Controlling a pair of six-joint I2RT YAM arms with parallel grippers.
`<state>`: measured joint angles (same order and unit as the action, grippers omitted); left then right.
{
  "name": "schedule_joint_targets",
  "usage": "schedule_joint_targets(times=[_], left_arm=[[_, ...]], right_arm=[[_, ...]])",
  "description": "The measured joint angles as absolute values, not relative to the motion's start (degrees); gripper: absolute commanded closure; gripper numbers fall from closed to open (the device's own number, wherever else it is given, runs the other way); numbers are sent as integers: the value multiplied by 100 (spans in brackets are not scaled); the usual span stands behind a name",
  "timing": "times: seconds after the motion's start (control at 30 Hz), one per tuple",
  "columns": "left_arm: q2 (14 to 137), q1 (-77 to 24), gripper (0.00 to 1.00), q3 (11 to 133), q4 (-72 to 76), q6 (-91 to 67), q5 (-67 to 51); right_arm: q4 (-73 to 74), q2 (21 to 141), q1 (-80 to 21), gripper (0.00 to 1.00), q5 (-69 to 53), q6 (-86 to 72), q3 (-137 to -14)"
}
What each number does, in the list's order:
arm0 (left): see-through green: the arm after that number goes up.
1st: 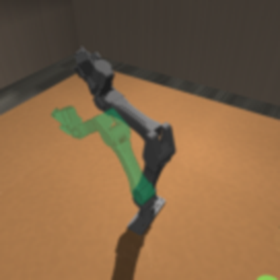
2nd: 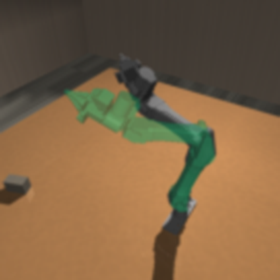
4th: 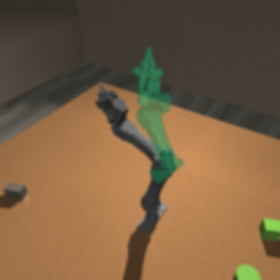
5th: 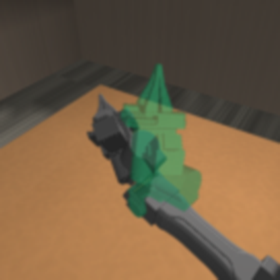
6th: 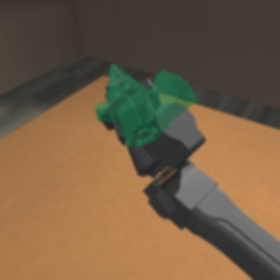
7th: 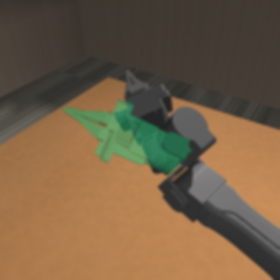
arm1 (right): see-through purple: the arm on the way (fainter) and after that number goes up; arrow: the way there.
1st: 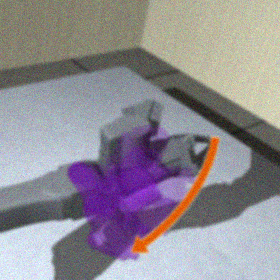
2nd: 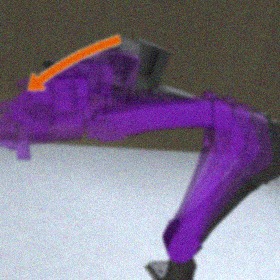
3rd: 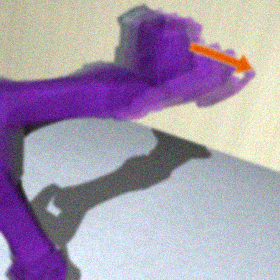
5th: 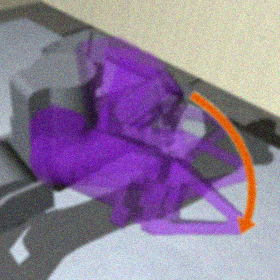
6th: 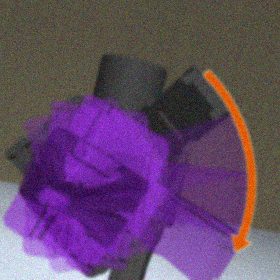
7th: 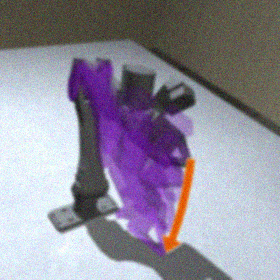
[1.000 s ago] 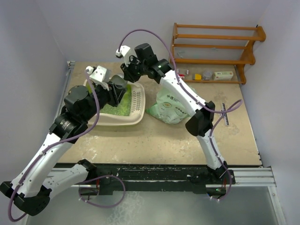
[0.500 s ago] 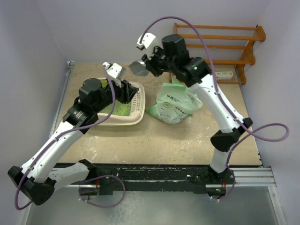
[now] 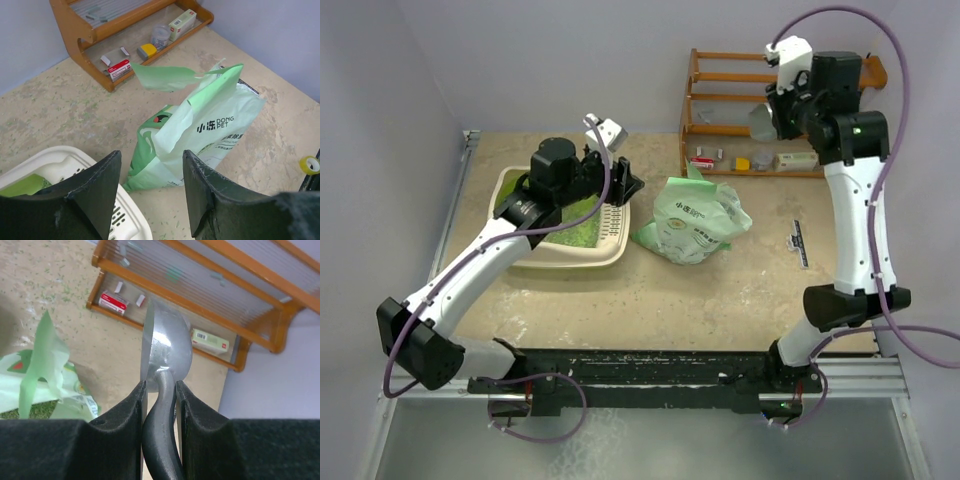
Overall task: Fill the litter box with clean litter
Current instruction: 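Scoop the cat litter from the cat litter bag.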
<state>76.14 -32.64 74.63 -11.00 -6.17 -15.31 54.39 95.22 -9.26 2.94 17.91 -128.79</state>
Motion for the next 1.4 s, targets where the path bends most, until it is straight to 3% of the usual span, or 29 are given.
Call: schedule_joint_targets(times=[0.37, 0.73, 1.4], left_arm=[[8036, -3264, 49, 7754, -1164, -591, -2261], [8683, -3264, 49, 7990, -1111, -657, -2886], [9537, -3271, 50, 8248, -381, -1396, -3649]], right_arm=[[6716, 9319, 1619, 100, -2292, 891, -12650], [7074, 8925, 1629, 100, -3826, 784, -11187], [7428, 8305, 1629, 100, -3597, 1184, -10888]])
